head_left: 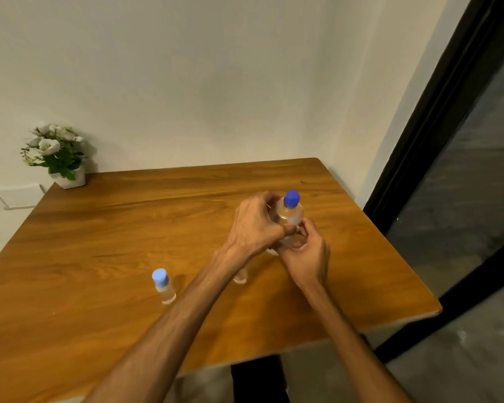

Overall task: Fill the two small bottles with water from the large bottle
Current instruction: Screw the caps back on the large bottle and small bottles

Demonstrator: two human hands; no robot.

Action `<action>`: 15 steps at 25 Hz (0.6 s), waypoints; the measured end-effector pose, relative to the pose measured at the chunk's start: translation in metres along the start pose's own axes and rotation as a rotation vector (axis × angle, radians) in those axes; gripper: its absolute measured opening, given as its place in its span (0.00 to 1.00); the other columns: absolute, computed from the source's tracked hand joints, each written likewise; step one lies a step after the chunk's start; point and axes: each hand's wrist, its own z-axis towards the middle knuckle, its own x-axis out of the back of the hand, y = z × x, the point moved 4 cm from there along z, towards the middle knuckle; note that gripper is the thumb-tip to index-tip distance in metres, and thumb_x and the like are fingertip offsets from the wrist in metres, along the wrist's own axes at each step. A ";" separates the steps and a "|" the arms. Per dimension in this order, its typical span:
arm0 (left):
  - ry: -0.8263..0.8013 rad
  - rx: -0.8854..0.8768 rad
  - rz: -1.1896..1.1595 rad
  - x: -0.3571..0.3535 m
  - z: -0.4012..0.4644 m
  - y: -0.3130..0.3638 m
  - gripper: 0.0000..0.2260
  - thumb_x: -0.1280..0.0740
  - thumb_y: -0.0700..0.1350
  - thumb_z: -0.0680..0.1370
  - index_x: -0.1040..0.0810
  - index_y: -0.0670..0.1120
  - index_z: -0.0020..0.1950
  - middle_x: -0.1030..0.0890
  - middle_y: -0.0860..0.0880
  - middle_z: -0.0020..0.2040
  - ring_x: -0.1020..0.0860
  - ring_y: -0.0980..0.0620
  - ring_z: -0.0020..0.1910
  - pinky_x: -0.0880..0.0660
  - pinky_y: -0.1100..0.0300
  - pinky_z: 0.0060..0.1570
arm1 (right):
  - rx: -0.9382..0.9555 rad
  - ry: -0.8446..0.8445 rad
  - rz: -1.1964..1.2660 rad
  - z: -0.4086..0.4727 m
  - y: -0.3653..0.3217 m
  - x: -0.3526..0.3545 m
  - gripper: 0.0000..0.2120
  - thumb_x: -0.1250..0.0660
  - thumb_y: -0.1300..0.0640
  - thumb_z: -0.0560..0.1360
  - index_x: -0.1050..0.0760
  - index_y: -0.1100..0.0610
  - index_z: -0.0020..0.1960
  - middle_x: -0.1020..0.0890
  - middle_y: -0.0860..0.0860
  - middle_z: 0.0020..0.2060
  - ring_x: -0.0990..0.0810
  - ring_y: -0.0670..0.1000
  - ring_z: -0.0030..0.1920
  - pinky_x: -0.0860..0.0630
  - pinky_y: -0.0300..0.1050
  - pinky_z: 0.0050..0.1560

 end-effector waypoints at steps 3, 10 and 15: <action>0.195 0.054 -0.032 0.070 0.044 -0.045 0.32 0.18 0.54 0.68 0.22 0.45 0.69 0.18 0.53 0.56 0.18 0.52 0.52 0.23 0.65 0.47 | 0.060 -0.162 0.056 0.060 -0.049 -0.081 0.26 0.17 0.52 0.66 0.23 0.44 0.60 0.14 0.41 0.53 0.14 0.42 0.51 0.15 0.47 0.49; 0.587 0.317 -0.098 0.210 0.124 -0.234 0.32 0.18 0.50 0.70 0.22 0.41 0.70 0.16 0.44 0.63 0.17 0.46 0.59 0.16 0.47 0.61 | 0.132 -0.430 0.006 0.143 -0.143 -0.357 0.27 0.18 0.51 0.71 0.24 0.56 0.65 0.14 0.53 0.55 0.15 0.54 0.51 0.19 0.46 0.46; 0.636 0.454 -0.126 0.238 0.154 -0.352 0.31 0.21 0.51 0.73 0.22 0.41 0.73 0.16 0.42 0.65 0.16 0.43 0.62 0.18 0.47 0.64 | 0.182 -0.528 -0.114 0.163 -0.142 -0.484 0.23 0.23 0.49 0.76 0.23 0.58 0.66 0.15 0.56 0.57 0.15 0.58 0.55 0.20 0.49 0.50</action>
